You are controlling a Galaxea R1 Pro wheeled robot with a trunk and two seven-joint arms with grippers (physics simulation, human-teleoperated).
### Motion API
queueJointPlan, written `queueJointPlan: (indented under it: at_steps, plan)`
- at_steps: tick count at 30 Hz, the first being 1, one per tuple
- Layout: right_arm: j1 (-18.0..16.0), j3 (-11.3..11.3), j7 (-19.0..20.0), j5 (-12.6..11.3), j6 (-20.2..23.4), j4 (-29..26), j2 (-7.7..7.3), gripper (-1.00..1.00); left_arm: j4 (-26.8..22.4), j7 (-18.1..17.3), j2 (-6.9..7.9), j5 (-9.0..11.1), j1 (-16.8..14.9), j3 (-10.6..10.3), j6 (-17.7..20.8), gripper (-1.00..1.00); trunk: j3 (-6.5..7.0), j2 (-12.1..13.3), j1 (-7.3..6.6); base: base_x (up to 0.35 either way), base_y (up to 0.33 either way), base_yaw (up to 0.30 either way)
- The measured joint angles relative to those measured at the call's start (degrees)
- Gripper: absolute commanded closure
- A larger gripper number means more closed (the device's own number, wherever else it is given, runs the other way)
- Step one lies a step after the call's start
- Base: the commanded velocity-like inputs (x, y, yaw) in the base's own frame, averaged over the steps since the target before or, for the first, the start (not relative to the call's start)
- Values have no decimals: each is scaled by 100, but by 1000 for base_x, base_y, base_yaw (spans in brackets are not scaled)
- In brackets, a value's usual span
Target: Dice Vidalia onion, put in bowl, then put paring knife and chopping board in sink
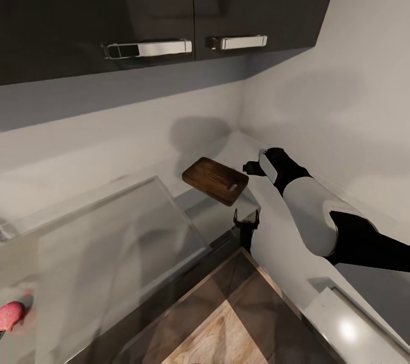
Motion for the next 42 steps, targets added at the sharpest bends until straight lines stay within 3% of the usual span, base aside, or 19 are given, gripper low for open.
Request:
queueJointPlan:
  at_steps: [23,35,39,42]
  plan:
    - [0,-3,1,-6,0,49,0,-100,3,0,0,0,0,0,0,-100,-160,0,0,0,0,0]
    - [0,0,30,-21,6,55,11,-100,-1,0,0,0,0,0,0,-100,-172,-1,0,0,0,0]
    - [0,0,45,-24,2,57,48,-100,2,0,0,0,0,0,0,-100,-172,-1,0,0,0,0]
    - [0,-1,46,-25,0,33,173,-100,3,0,0,0,0,0,0,-100,-172,-1,0,0,0,0]
